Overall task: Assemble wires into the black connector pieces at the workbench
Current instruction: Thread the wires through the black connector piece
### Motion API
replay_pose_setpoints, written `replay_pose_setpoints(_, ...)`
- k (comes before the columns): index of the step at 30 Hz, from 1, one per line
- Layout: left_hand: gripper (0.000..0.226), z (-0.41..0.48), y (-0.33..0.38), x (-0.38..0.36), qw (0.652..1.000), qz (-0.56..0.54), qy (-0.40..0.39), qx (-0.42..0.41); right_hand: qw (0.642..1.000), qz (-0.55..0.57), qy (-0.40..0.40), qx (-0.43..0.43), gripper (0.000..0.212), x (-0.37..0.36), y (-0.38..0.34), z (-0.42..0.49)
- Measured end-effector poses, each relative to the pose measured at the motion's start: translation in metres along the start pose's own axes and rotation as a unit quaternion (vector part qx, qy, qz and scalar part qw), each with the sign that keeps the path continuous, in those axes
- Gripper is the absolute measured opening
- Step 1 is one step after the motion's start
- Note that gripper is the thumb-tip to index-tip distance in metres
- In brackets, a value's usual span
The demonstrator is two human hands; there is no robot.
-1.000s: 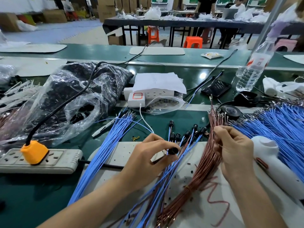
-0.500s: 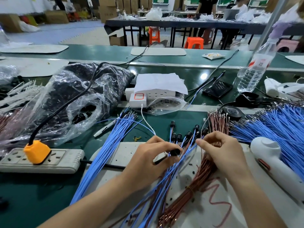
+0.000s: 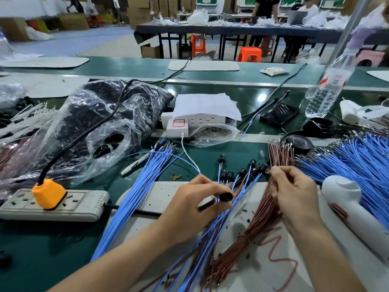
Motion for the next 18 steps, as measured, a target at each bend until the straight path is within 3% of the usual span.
replay_pose_setpoints(5, 0.018, -0.001, 0.0, -0.001, 1.0, 0.001, -0.007, -0.008, 0.96, 0.255, 0.118, -0.022, 0.021, 0.017, -0.007, 0.002)
replay_pose_setpoints(9, 0.019, 0.0, 0.001, -0.001, 1.0, -0.002, -0.005, -0.014, 0.917, 0.375, 0.128, -0.04, 0.025, 0.022, -0.011, 0.004)
replay_pose_setpoints(14, 0.017, 0.0, 0.002, -0.002, 1.0, 0.005, 0.001, -0.026, 0.895, 0.432, 0.075, -0.077, 0.034, 0.009, -0.01, 0.004)
replay_pose_setpoints(18, 0.015, 0.001, -0.001, -0.001, 1.0, 0.013, 0.021, -0.003, 0.897, 0.431, 0.077, -0.061, 0.034, 0.009, -0.011, 0.003)
Point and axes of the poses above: each hand's wrist, its own z-axis towards the middle knuckle, its own x-axis out of the back of the hand, y = z × x, the point moved 6 cm from there along z, towards the middle knuckle, and after that the axes turned 10 degrees about z, right-handed, at the moved point
